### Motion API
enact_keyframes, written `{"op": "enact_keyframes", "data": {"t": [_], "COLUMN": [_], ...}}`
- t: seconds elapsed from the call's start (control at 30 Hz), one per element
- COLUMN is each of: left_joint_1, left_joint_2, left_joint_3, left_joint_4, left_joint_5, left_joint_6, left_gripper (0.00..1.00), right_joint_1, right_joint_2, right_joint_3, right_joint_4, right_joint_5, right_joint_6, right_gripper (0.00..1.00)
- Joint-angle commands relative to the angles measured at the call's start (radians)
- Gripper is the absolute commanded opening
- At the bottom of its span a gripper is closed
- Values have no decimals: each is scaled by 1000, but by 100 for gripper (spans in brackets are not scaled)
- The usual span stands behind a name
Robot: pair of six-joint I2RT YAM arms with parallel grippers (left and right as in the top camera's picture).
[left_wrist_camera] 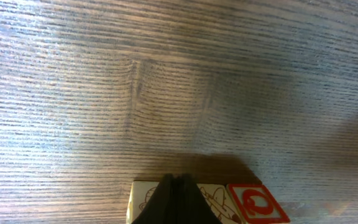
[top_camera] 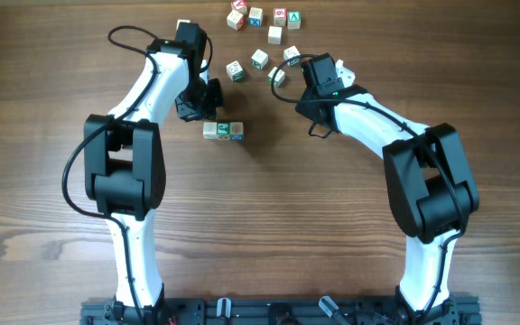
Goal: Form a horizontal line
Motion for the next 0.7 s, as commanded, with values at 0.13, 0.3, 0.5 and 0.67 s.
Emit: {"op": "enact_keyframes", "data": {"t": [0.13, 0.3, 0.5, 0.67], "left_joint_1": [-5, -5, -5, -5], "left_joint_2": [17, 17, 17, 17], "left_joint_3": [3, 3, 3, 3], "left_joint_4": [-4, -12, -15, -16], "left_joint_5": [16, 16, 16, 16], "left_joint_6": [-10, -10, -10, -10], "left_gripper": [4, 4, 4, 4], "right_joint_1": [-11, -11, -11, -11], "right_joint_2": [38, 38, 38, 38], "right_joint_3": [-47, -47, -47, -47], "right_joint_4": [-19, -19, -19, -19], "right_joint_5": [21, 21, 22, 22], "right_joint_6": [2, 2, 2, 2], "right_gripper": [5, 5, 5, 5]}}
